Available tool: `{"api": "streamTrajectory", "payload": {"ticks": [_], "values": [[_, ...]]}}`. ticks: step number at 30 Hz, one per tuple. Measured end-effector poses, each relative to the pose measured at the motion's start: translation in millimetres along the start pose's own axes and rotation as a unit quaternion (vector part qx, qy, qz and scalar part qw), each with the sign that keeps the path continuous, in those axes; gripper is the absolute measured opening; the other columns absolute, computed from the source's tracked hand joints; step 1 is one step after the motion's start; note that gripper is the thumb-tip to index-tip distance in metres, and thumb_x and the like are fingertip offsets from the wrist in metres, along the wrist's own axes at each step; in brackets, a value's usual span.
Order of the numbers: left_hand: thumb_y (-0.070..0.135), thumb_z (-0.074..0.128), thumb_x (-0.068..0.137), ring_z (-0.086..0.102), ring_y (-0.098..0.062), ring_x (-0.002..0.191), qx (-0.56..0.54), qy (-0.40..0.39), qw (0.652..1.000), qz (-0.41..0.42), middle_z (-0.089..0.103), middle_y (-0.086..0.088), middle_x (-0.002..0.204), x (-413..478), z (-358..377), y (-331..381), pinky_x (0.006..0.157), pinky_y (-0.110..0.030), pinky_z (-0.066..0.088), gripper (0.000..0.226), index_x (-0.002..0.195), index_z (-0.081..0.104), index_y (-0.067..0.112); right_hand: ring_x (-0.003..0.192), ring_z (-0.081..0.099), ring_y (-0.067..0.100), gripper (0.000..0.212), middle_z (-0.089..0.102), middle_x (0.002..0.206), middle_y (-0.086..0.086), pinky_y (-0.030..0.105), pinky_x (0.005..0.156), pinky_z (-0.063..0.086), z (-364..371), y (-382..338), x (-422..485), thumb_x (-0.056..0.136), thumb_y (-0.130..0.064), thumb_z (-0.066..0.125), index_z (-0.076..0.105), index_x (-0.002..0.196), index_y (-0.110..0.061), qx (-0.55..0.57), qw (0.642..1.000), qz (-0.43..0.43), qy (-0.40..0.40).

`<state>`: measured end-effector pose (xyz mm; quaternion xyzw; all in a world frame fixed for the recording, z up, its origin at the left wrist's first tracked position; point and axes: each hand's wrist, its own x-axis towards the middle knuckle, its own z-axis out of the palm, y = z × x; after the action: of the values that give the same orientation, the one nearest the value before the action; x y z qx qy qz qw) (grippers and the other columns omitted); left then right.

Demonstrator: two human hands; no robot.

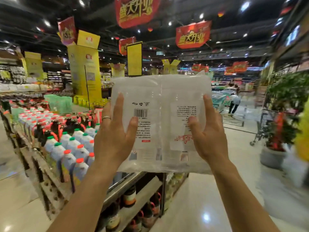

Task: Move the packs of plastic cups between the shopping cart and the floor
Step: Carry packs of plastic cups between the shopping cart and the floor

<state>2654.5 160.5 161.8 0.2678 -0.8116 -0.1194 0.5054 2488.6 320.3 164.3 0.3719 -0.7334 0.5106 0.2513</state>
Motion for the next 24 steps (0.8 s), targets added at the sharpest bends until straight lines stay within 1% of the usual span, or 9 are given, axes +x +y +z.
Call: {"api": "streamTrajectory", "payload": {"ticks": [2, 4, 8, 10, 11, 13, 15, 20, 24], "values": [[0.067, 0.021, 0.083, 0.042, -0.034, 0.132, -0.012, -0.003, 1.000, 0.003, 0.017, -0.007, 0.161, 4, 39, 30, 0.087, -0.047, 0.046, 0.071, 0.150, 0.001, 0.051, 0.108, 0.054, 0.019, 0.064, 0.036, 0.141, 0.002, 0.041, 0.075, 0.055, -23, 37, 17, 0.096, -0.050, 0.041, 0.005, 0.149, -0.053, -0.008, 1.000, 0.000, 0.009], [0.063, 0.026, 0.087, 0.042, -0.034, 0.132, -0.021, -0.006, 1.000, 0.004, 0.017, -0.006, 0.161, 8, 75, 59, 0.087, -0.047, 0.045, 0.070, 0.152, 0.005, 0.047, 0.102, 0.047, 0.011, 0.064, 0.037, 0.141, 0.001, 0.026, 0.069, 0.045, -46, 71, 31, 0.099, -0.044, 0.044, 0.008, 0.151, -0.048, -0.020, 1.000, 0.006, 0.015], [0.059, 0.029, 0.089, 0.040, -0.033, 0.134, -0.049, -0.021, 0.998, 0.023, 0.017, -0.005, 0.160, 17, 137, 104, 0.090, -0.049, 0.045, 0.068, 0.150, 0.002, 0.049, 0.101, 0.035, 0.001, 0.065, 0.036, 0.146, 0.001, 0.011, 0.064, 0.029, -84, 127, 57, 0.099, -0.041, 0.046, 0.010, 0.152, -0.044, -0.053, 0.998, 0.021, 0.025], [0.060, 0.028, 0.088, 0.040, -0.034, 0.134, -0.061, -0.035, 0.997, 0.026, 0.017, -0.006, 0.160, 23, 165, 121, 0.092, -0.051, 0.044, 0.067, 0.149, 0.001, 0.051, 0.104, 0.033, 0.000, 0.065, 0.034, 0.148, 0.001, 0.015, 0.067, 0.031, -97, 150, 67, 0.099, -0.041, 0.045, 0.009, 0.152, -0.045, -0.068, 0.997, 0.030, 0.029], [0.060, 0.029, 0.088, 0.041, -0.035, 0.132, -0.066, -0.041, 0.997, 0.028, 0.017, -0.006, 0.160, 26, 178, 127, 0.092, -0.051, 0.044, 0.067, 0.149, 0.001, 0.051, 0.105, 0.033, 0.000, 0.065, 0.034, 0.148, 0.001, 0.020, 0.073, 0.035, -102, 161, 73, 0.099, -0.042, 0.045, 0.008, 0.152, -0.045, -0.073, 0.996, 0.031, 0.033], [0.060, 0.028, 0.088, 0.043, -0.036, 0.130, -0.069, -0.049, 0.996, 0.034, 0.017, -0.006, 0.160, 34, 204, 137, 0.091, -0.050, 0.045, 0.067, 0.149, 0.003, 0.049, 0.107, 0.034, 0.002, 0.066, 0.034, 0.148, 0.002, 0.028, 0.083, 0.035, -108, 180, 82, 0.098, -0.042, 0.045, 0.009, 0.152, -0.045, -0.079, 0.995, 0.034, 0.045], [0.061, 0.028, 0.088, 0.044, -0.036, 0.129, -0.074, -0.058, 0.995, 0.041, 0.018, -0.006, 0.160, 43, 228, 145, 0.090, -0.050, 0.045, 0.068, 0.150, 0.004, 0.047, 0.109, 0.036, 0.003, 0.065, 0.034, 0.149, 0.002, 0.028, 0.085, 0.033, -110, 199, 92, 0.099, -0.042, 0.046, 0.009, 0.152, -0.045, -0.088, 0.994, 0.041, 0.055], [0.060, 0.027, 0.088, 0.049, -0.037, 0.121, -0.089, -0.077, 0.991, 0.056, 0.018, -0.005, 0.159, 72, 291, 149, 0.083, -0.049, 0.047, 0.068, 0.151, 0.004, 0.046, 0.104, 0.030, -0.008, 0.064, 0.033, 0.148, -0.002, 0.022, 0.087, 0.033, -98, 243, 121, 0.099, -0.040, 0.047, 0.011, 0.153, -0.043, -0.099, 0.991, 0.050, 0.070], [0.060, 0.029, 0.089, 0.051, -0.040, 0.117, -0.106, -0.077, 0.989, 0.067, 0.020, -0.006, 0.158, 106, 344, 139, 0.084, -0.051, 0.047, 0.067, 0.150, 0.005, 0.046, 0.106, 0.029, -0.010, 0.065, 0.033, 0.151, -0.001, 0.025, 0.090, 0.030, -73, 277, 153, 0.099, -0.039, 0.049, 0.013, 0.153, -0.040, -0.122, 0.987, 0.046, 0.089]]}}
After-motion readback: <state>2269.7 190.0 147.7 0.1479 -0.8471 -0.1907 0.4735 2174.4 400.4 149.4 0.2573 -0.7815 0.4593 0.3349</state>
